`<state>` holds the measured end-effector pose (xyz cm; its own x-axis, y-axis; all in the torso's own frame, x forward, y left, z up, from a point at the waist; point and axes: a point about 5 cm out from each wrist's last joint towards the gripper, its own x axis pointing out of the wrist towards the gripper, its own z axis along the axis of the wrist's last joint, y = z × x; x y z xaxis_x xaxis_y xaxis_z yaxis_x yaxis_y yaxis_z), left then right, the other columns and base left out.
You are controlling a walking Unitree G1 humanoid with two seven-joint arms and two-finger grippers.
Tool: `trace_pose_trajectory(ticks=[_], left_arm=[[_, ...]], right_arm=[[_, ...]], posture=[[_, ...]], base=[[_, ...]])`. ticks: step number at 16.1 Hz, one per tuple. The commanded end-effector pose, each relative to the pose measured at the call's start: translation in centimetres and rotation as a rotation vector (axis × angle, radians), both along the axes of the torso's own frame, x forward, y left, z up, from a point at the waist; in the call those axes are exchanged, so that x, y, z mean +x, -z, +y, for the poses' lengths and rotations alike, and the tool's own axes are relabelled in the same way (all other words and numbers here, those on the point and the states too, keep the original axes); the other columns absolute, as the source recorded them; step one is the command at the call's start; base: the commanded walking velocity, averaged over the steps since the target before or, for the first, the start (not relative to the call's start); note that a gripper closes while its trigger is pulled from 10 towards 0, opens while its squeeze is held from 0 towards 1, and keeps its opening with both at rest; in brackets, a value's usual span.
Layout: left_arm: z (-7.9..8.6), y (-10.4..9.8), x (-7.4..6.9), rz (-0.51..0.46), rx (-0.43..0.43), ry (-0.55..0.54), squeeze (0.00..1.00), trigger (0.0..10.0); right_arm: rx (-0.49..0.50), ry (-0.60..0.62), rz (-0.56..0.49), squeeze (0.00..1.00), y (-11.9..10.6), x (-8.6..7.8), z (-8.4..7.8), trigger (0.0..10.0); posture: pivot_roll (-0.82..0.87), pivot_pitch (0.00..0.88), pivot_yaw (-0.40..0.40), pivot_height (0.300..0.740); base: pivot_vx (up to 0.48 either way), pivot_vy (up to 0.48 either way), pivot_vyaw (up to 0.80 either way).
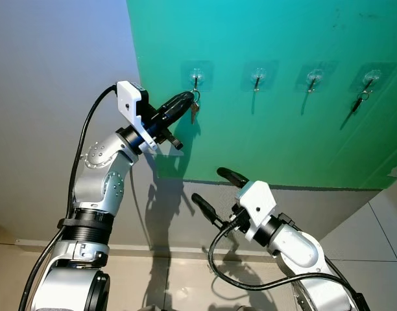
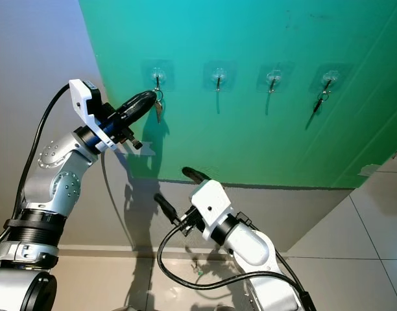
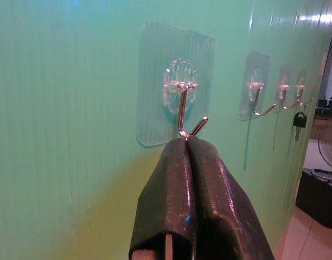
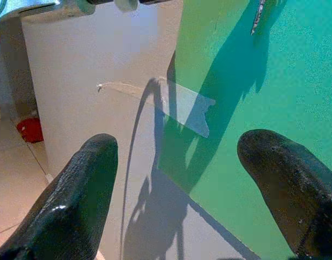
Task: Hang keys on a hook
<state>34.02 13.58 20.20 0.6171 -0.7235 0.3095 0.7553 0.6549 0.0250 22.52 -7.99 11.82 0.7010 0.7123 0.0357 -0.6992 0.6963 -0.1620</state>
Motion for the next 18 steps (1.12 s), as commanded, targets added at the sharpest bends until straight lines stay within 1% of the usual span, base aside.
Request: trace_pose_trajectory(ticks=[1, 2, 3, 6, 9, 10, 12, 13, 14, 15, 16, 17, 18], left_arm=[[0.3, 1.2, 0.2, 0.059, 0.043, -0.015, 0.0, 10.0], [0.4, 1.2, 0.3, 0.066, 0.043, -0.031, 0.2, 10.0], [0.7, 1.1, 0.5, 0.08, 0.036, -0.038, 1.0, 10.0], [0.9, 1.0, 0.5, 0.083, 0.018, -0.038, 1.0, 10.0], [1.4, 1.1, 0.1, 0.082, 0.005, -0.052, 1.0, 10.0], [1.6, 1.2, -0.2, 0.082, 0.003, -0.062, 1.0, 10.0], [1.9, 2.0, -1.7, 0.066, 0.012, -0.104, 1.0, 10.0], [1.8, 2.5, -3.1, 0.059, 0.008, -0.114, 0.31, 10.0], [1.4, 3.1, -4.6, 0.075, 0.007, -0.1, 0.0, 10.0], [1.1, 3.7, -5.6, 0.094, 0.02, -0.09, 0.0, 10.0], [1.0, 4.2, -6.2, 0.108, 0.034, -0.088, 0.0, 10.0], [1.0, 6.6, -8.0, 0.161, 0.108, -0.109, 0.0, 10.0], [1.1, 8.7, -9.2, 0.217, 0.197, -0.128, 0.0, 10.0]], right_arm=[[0.015, 0.007, -0.028, 0.0, -0.7, 0.2, -0.2, 10.0], [0.014, 0.007, -0.029, 0.0, -0.7, 0.2, -0.2, 10.0], [0.016, 0.008, -0.032, 0.0, -0.7, 0.3, -0.2, 10.0], [0.016, 0.007, -0.033, 0.0, -0.7, 0.3, -0.2, 10.0], [0.014, 0.009, -0.034, 0.0, -0.7, 0.3, -0.2, 10.0], [0.015, 0.013, -0.035, 0.0, -0.7, 0.3, -0.2, 10.0], [0.037, 0.043, -0.029, 0.0, -0.6, 0.1, -0.5, 10.0], [0.042, 0.07, -0.022, 0.0, -0.4, 0.0, -0.8, 10.0], [0.037, 0.09, -0.017, 0.0, -0.1, -0.1, -1.0, 10.0], [0.033, 0.103, -0.013, 0.0, 0.1, -0.1, -1.2, 10.0], [0.039, 0.115, 0.002, 0.0, 0.2, -0.1, -1.3, 10.0], [0.037, 0.149, 0.038, 0.0, 0.9, 0.1, -1.7, 10.0], [0.031, 0.168, 0.061, 0.0, 1.4, 0.1, -2.0, 10.0]], posture=[[-0.1, 0.013, 0.02, 0.74], [-0.1, 0.013, 0.02, 0.74], [-0.09, 0.012, 0.019, 0.74], [-0.1, 0.011, 0.019, 0.74], [-0.1, 0.008, 0.022, 0.74], [-0.1, 0.007, 0.025, 0.74], [-0.1, 0.004, 0.028, 0.74], [-0.1, 0.0, 0.033, 0.74], [-0.1, 0.0, 0.034, 0.74], [-0.1, 0.0, 0.034, 0.74], [-0.09, 0.0, 0.031, 0.74], [-0.09, 0.0, 0.025, 0.74], [-0.08, 0.0, 0.018, 0.74]], base=[[0.0, 0.0, 0.0], [0.0, 0.0, 0.0], [0.0, 0.0, 0.0], [0.0, 0.0, 0.0], [0.0, 0.0, 0.0], [0.0, 0.0, 0.0], [0.0, 0.0, 0.0], [0.0, 0.0, 0.0], [0.0, 0.0, 0.0], [0.0, 0.0, 0.0], [0.0, 0.0, 0.0], [0.0, 0.0, 0.0], [0.0, 0.0, 0.0]])
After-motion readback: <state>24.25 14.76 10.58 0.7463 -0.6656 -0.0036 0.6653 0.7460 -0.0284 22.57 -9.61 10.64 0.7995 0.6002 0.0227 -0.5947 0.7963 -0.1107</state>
